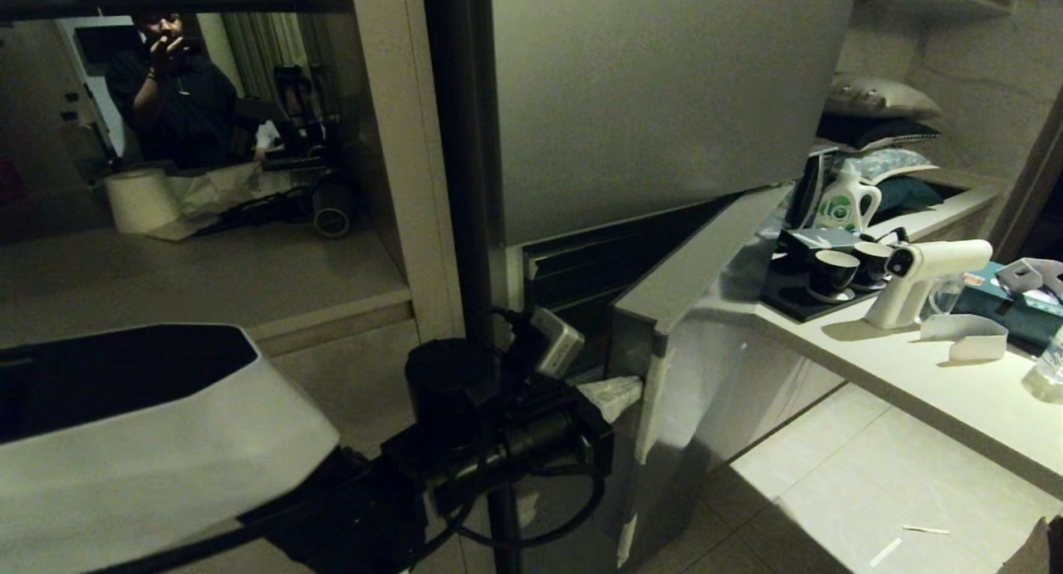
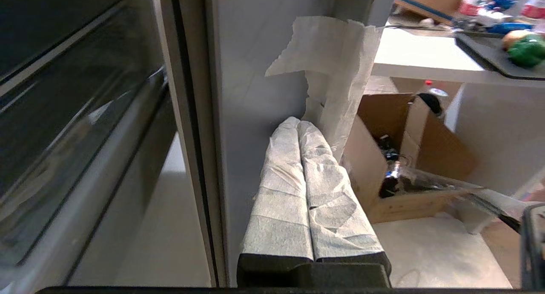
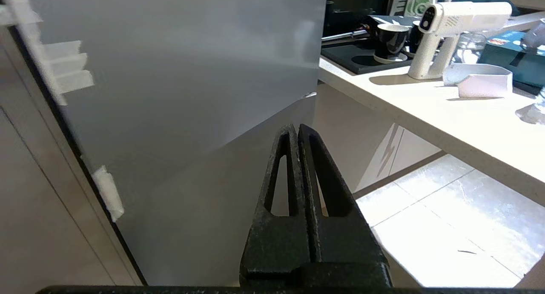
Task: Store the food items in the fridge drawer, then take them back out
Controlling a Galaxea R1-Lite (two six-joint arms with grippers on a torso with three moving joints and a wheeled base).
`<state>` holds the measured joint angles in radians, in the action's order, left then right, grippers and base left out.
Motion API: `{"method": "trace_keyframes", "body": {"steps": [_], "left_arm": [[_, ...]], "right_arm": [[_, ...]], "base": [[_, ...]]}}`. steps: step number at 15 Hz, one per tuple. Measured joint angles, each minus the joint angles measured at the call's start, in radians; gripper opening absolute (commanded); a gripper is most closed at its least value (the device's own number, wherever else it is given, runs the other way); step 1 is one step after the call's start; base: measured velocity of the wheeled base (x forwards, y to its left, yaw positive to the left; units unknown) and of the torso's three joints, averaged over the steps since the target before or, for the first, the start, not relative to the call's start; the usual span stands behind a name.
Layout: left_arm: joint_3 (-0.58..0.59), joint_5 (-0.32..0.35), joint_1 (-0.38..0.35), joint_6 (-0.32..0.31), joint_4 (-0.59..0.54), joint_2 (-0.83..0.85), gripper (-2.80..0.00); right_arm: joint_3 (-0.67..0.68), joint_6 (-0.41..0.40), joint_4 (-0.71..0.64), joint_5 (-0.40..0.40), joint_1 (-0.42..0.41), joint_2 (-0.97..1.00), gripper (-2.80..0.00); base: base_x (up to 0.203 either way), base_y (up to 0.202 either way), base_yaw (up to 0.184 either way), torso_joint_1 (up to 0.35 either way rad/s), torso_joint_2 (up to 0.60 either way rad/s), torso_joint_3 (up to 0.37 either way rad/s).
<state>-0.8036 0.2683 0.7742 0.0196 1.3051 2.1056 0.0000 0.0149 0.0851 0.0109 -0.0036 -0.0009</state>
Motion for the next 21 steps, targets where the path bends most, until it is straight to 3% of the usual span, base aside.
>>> {"method": "trace_keyframes", "body": {"steps": [6,15,21], "left_arm": [[-0.068,0.000,0.072,0.000,0.005,0.035,-2.80],[-0.254,-0.011,0.273,0.000,0.014,0.150,-2.80],[-0.234,-0.011,0.360,-0.003,0.016,0.153,-2.80]], "right_arm": [[0.000,0.000,0.000,0.000,0.000,0.000,-2.80],[0.000,0.000,0.000,0.000,-0.001,0.000,-2.80],[0.000,-0.001,0.000,0.000,0.000,0.000,-2.80]], "base": [[0.000,0.000,0.000,0.000,0.00,0.000],[0.000,0.000,0.000,0.000,0.00,0.000],[0.000,0.000,0.000,0.000,0.00,0.000]]}}
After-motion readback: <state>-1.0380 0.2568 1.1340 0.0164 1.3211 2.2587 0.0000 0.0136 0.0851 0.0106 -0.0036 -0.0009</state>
